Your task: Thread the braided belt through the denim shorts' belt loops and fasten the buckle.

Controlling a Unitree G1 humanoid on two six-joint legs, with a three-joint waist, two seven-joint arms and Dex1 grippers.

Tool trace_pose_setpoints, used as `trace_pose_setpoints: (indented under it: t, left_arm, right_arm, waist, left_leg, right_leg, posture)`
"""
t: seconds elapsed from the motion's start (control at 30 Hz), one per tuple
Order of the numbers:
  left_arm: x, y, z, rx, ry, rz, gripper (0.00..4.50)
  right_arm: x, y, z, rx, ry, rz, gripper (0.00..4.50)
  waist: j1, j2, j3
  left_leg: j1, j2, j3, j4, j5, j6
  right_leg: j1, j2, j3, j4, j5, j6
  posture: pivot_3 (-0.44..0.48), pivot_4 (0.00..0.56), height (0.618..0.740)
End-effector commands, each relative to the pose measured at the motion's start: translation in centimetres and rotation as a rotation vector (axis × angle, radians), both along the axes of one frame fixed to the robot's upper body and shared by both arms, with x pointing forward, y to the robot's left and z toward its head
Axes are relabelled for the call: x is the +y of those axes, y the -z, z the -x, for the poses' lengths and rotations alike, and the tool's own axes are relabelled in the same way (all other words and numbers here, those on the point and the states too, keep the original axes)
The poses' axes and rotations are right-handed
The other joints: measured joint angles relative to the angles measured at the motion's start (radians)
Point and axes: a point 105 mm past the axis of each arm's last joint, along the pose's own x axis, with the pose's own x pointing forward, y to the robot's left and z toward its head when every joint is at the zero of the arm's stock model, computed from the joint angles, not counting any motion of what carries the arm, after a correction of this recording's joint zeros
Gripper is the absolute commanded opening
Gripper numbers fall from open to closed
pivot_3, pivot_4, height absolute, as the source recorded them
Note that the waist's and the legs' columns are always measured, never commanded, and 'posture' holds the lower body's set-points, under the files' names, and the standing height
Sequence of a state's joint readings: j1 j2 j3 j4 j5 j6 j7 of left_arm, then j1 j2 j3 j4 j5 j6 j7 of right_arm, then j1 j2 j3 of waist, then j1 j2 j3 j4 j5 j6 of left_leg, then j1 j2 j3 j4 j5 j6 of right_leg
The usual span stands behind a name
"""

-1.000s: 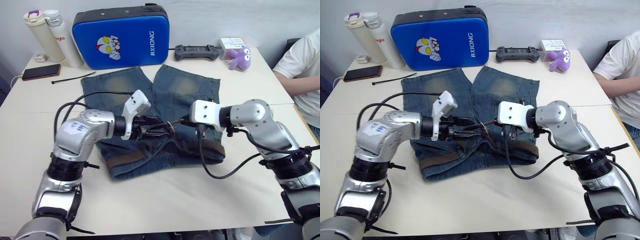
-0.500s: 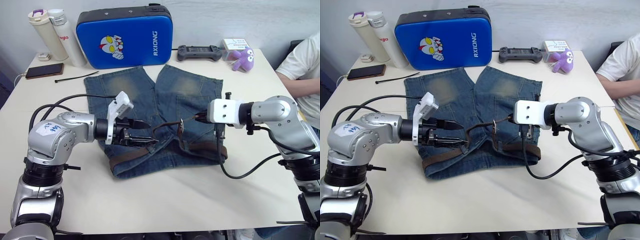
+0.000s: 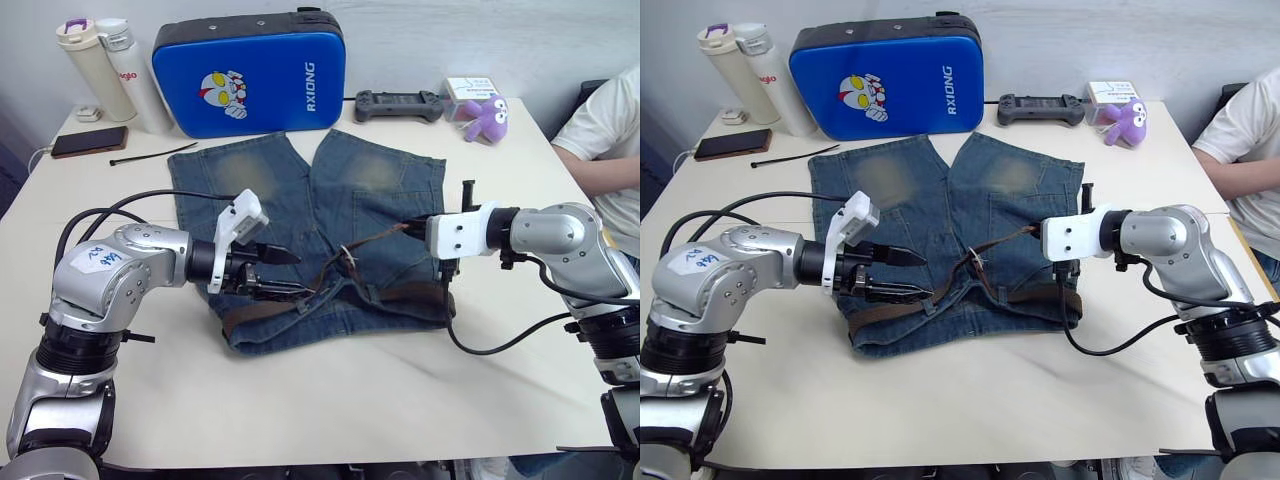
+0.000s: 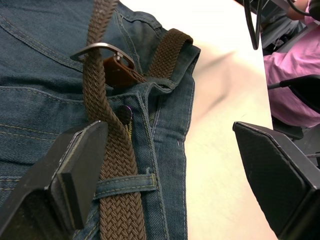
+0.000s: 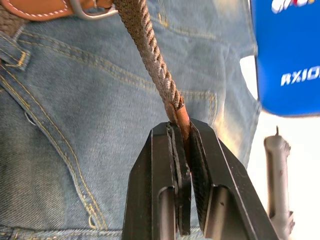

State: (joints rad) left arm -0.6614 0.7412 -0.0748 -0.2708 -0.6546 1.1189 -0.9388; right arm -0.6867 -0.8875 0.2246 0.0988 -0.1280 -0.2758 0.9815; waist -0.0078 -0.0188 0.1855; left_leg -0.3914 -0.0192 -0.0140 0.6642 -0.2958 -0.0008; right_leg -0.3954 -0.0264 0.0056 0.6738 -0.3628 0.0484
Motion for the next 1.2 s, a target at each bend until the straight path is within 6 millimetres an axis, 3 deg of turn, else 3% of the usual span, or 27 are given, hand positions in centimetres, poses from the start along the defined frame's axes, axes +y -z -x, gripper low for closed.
trace_pose_setpoints:
  t: [0.03,0.13,0.33,0.5,0.73,0.83,1.1,1.2]
  left_arm:
    - [-0.4,-1.0,-0.5,-0.061,-0.001,0.009,4.40]
    - [-0.9,-1.5,-1.7,-0.106,-0.043,0.029,4.40]
    - [-2.9,-2.2,-3.7,-0.175,-0.098,0.072,4.40]
    - [-6.3,-1.3,-3.7,-0.222,-0.065,0.031,4.40]
    - [-8.0,0.1,-4.6,-0.271,-0.116,-0.055,4.40]
    - [-8.5,-0.4,-4.7,-0.256,-0.139,-0.008,3.67]
    - [-8.8,-0.1,-4.4,-0.203,-0.142,-0.009,0.13]
    - [-8.6,0.3,-4.4,-0.183,-0.151,-0.024,0.06]
  right_arm:
    - [0.8,-3.0,1.0,-0.053,-0.061,-0.064,0.00]
    - [2.9,-3.0,2.6,0.027,-0.142,-0.104,0.00]
    - [2.2,-3.0,2.2,0.114,-0.054,-0.126,0.00]
    - [2.4,-2.3,1.9,0.163,0.003,-0.134,0.00]
    - [2.2,-2.1,1.7,0.174,0.041,-0.141,0.00]
    - [2.2,-1.9,1.8,0.176,0.048,-0.139,0.00]
    - [2.3,-1.3,1.9,0.185,0.053,-0.130,0.00]
    - [2.6,-1.7,2.0,0.178,0.045,-0.151,0.00]
  waist:
    - [0.001,0.000,0.000]
    - [0.002,0.000,0.000]
    - [0.007,0.000,0.000]
    - [0.007,0.000,0.000]
    - [0.005,0.000,0.000]
    - [0.008,0.000,0.000]
    - [0.007,0.000,0.000]
    - [0.007,0.000,0.000]
  left_leg:
    - [0.000,0.000,0.000,0.000,0.000,0.000]
    - [0.000,0.000,0.000,0.000,0.000,0.000]
    - [0.000,0.000,0.000,0.001,0.000,0.000]
    - [0.000,0.000,0.000,0.001,0.000,0.001]
    - [0.000,0.000,0.000,0.001,0.000,-0.001]
    - [0.000,0.000,0.000,0.001,0.000,0.000]
    - [0.000,0.000,0.000,0.001,0.000,-0.001]
    - [0.000,0.000,0.000,0.001,0.000,-0.001]
  right_leg:
    - [0.000,0.000,0.000,0.000,0.000,0.000]
    - [0.000,0.000,0.000,0.000,0.000,0.000]
    - [0.001,0.000,0.000,0.000,0.000,0.000]
    - [0.001,0.000,0.000,0.000,0.000,0.000]
    - [0.000,0.001,0.000,0.001,0.000,0.000]
    - [0.000,0.000,0.000,0.001,0.000,0.000]
    - [0.000,0.000,0.000,0.001,0.000,0.000]
    - [0.000,0.000,0.000,0.001,0.000,0.000]
  posture:
    - [0.000,0.150,0.740]
    - [0.000,0.150,0.740]
    - [0.000,0.150,0.740]
    - [0.000,0.150,0.740]
    - [0.000,0.150,0.740]
    - [0.000,0.150,0.740]
    - [0.000,0.150,0.740]
    - [0.000,0.150,0.740]
